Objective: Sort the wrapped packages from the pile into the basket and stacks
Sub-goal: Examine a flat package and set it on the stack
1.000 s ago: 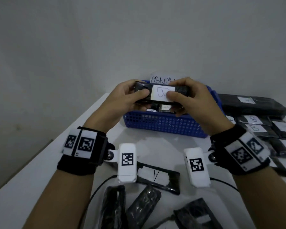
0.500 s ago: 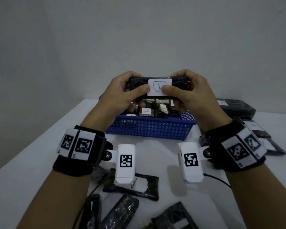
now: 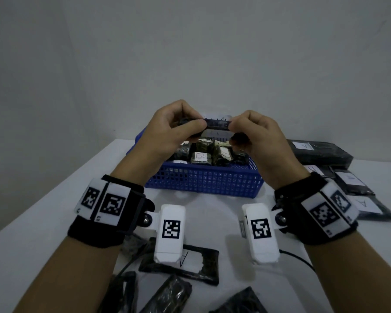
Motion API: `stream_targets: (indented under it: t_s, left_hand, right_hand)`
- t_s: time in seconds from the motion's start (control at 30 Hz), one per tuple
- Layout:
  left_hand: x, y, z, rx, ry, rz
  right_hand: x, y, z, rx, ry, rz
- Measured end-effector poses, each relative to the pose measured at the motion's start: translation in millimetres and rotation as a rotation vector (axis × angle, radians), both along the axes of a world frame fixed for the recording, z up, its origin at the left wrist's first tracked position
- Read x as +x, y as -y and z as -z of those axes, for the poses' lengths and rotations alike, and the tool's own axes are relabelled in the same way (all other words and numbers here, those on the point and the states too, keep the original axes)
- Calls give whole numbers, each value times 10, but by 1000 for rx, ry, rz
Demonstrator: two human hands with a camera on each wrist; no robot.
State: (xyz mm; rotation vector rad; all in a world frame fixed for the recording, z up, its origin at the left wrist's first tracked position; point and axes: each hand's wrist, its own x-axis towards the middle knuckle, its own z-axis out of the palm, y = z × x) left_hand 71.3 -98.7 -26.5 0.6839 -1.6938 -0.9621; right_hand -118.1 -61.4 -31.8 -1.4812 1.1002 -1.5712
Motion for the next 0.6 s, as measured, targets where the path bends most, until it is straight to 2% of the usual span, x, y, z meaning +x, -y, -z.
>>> stream_targets:
  t_s: [0.17, 0.33, 0.5, 0.6]
  left_hand:
    - [10, -9, -6, 58, -53, 48]
    - [4, -11, -13, 139, -38, 39]
    - [34, 8, 23, 44, -79, 40]
    - [1, 7, 46, 33, -64, 13]
  right_hand:
    - [-40, -12, -27, -105, -72, -6]
    - [-43, -17, 9, -157, -96, -1]
    - [-43, 43, 35, 56, 29, -52]
    - [-38, 11, 36, 23, 30, -44]
